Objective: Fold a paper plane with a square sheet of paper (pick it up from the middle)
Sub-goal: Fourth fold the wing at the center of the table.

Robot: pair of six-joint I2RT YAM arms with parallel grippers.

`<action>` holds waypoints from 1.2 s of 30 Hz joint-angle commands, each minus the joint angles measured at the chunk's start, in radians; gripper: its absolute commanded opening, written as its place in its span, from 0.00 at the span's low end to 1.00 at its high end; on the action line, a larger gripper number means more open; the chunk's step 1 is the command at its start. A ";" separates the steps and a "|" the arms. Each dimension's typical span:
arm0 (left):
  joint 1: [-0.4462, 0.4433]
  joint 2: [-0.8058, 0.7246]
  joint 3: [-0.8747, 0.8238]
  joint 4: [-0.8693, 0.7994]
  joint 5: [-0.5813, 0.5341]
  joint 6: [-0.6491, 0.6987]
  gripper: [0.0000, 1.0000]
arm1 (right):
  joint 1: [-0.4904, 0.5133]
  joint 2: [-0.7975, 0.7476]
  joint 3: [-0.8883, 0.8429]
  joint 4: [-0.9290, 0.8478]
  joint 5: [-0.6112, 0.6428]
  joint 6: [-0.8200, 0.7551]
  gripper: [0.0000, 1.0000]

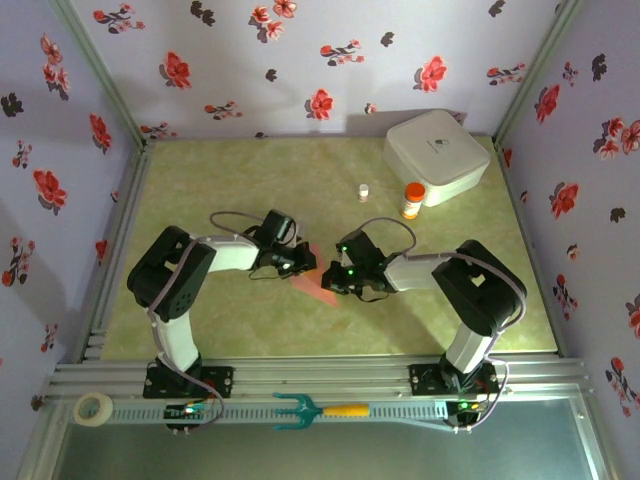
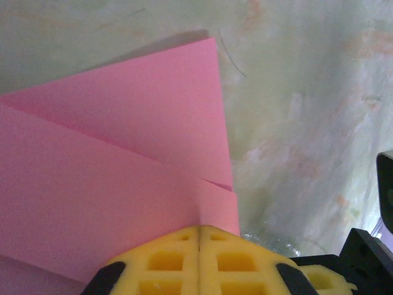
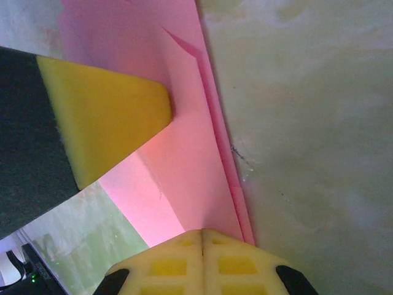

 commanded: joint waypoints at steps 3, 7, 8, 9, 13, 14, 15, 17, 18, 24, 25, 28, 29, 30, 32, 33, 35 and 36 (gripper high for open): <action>0.001 0.043 -0.046 0.018 -0.027 -0.015 0.00 | 0.000 -0.018 -0.048 -0.134 0.020 0.001 0.02; 0.009 0.052 -0.059 0.018 -0.033 -0.013 0.00 | -0.001 -0.044 -0.040 -0.197 0.016 -0.041 0.03; 0.010 0.054 -0.060 0.017 -0.031 -0.014 0.00 | 0.000 -0.054 -0.044 -0.209 0.016 -0.044 0.03; 0.012 0.053 -0.061 0.019 -0.031 -0.014 0.00 | -0.001 -0.066 -0.059 -0.198 0.010 -0.038 0.03; 0.013 0.045 -0.062 0.018 -0.030 -0.014 0.00 | 0.000 -0.136 -0.082 -0.175 0.008 -0.022 0.04; 0.013 0.047 -0.062 0.018 -0.030 -0.014 0.00 | -0.001 -0.146 -0.075 -0.171 0.002 -0.019 0.04; 0.012 0.047 -0.061 0.018 -0.028 -0.014 0.00 | 0.001 -0.150 -0.066 -0.158 -0.010 -0.013 0.04; 0.012 0.047 -0.062 0.019 -0.025 -0.014 0.00 | 0.004 -0.155 -0.060 -0.093 -0.047 0.008 0.04; 0.012 0.046 -0.064 0.022 -0.023 -0.015 0.00 | 0.006 -0.154 -0.063 -0.054 -0.055 0.021 0.04; 0.012 0.041 -0.068 0.027 -0.022 -0.018 0.00 | 0.008 -0.082 -0.072 -0.015 -0.058 0.041 0.04; 0.012 0.040 -0.067 0.027 -0.021 -0.018 0.00 | 0.008 -0.077 -0.084 -0.012 -0.054 0.041 0.04; 0.012 0.038 -0.064 0.025 -0.016 -0.017 0.00 | 0.008 -0.081 -0.118 -0.032 -0.052 0.034 0.04; 0.012 0.037 -0.062 0.021 -0.016 -0.016 0.00 | 0.009 -0.085 -0.131 -0.041 -0.055 0.029 0.04; 0.012 0.038 -0.060 0.017 -0.016 -0.014 0.00 | 0.009 -0.092 -0.142 -0.049 -0.058 0.027 0.04; 0.013 0.038 -0.058 0.013 -0.015 -0.012 0.00 | 0.012 -0.128 -0.175 -0.067 -0.053 0.025 0.04; 0.014 0.037 -0.058 0.013 -0.017 -0.014 0.00 | 0.014 -0.148 -0.188 -0.078 -0.048 0.026 0.04; 0.016 0.037 -0.058 0.014 -0.017 -0.017 0.00 | 0.015 -0.192 -0.213 -0.106 -0.045 0.019 0.04; 0.016 0.038 -0.055 0.015 -0.016 -0.018 0.00 | 0.016 -0.210 -0.221 -0.123 -0.044 0.016 0.04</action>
